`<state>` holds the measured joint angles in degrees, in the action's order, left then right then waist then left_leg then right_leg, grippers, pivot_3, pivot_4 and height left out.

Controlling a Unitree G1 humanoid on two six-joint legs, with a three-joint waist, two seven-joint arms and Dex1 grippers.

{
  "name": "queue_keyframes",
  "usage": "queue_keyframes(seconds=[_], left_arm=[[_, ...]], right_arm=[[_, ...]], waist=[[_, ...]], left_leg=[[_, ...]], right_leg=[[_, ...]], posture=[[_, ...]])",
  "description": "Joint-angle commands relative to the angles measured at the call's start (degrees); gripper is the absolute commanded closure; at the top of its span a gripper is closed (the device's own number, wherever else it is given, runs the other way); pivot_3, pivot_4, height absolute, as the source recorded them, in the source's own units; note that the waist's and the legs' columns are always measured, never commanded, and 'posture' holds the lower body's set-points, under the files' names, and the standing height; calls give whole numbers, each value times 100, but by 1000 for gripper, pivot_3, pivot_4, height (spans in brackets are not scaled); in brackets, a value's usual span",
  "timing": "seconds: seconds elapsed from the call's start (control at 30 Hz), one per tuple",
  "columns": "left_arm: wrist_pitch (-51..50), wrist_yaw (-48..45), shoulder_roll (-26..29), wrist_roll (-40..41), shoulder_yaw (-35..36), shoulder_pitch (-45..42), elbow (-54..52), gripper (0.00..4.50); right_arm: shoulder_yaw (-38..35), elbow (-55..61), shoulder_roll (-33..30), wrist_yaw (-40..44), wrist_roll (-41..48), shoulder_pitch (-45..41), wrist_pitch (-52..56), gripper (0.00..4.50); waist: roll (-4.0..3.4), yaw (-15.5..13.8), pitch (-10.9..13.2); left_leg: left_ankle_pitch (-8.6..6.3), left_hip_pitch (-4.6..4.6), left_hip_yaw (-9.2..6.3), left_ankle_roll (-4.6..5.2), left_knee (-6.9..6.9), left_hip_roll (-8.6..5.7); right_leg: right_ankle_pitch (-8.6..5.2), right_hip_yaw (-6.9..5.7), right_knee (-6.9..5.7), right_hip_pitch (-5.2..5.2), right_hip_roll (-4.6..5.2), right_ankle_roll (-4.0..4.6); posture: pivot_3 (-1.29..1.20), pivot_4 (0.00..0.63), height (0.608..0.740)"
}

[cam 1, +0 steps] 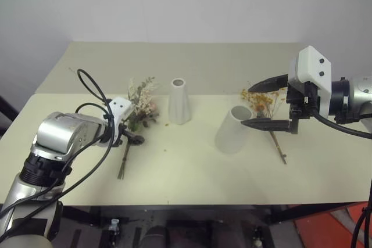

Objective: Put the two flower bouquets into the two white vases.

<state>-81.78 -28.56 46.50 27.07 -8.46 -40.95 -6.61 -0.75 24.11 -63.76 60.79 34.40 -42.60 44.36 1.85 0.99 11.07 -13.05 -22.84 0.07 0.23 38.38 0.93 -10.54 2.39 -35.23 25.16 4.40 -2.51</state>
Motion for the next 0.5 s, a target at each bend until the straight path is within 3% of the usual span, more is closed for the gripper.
queue_keyframes(seconds=[0.03,0.13,0.23,0.5], left_arm=[[49,67,-54,-206,-61,-230,146,0],[-18,14,-123,-204,-60,-290,278,0],[22,44,-198,-275,-54,-286,405,618],[107,8,-329,-347,-19,-305,525,3139]], right_arm=[[-106,42,7,-51,-58,-135,-7,26],[-120,30,15,-40,-70,-114,-6,26],[-107,25,31,-45,-88,-128,3,0],[-82,-2,54,-74,-141,-132,12,0]], waist=[[0,-7,0],[0,-8,0],[0,-5,0],[0,-9,0]], left_leg=[[0,-1,-1,0,1,0],[0,-4,-2,0,6,0],[0,-3,-3,0,6,-1],[0,-4,-3,0,7,-1]], right_leg=[[0,-1,0,0,0,0],[1,-1,0,0,0,-1],[1,-1,0,0,0,-1],[2,-1,-1,0,0,-1]], posture=[[0,150,740],[0,150,740],[0,150,740],[0,150,740]])
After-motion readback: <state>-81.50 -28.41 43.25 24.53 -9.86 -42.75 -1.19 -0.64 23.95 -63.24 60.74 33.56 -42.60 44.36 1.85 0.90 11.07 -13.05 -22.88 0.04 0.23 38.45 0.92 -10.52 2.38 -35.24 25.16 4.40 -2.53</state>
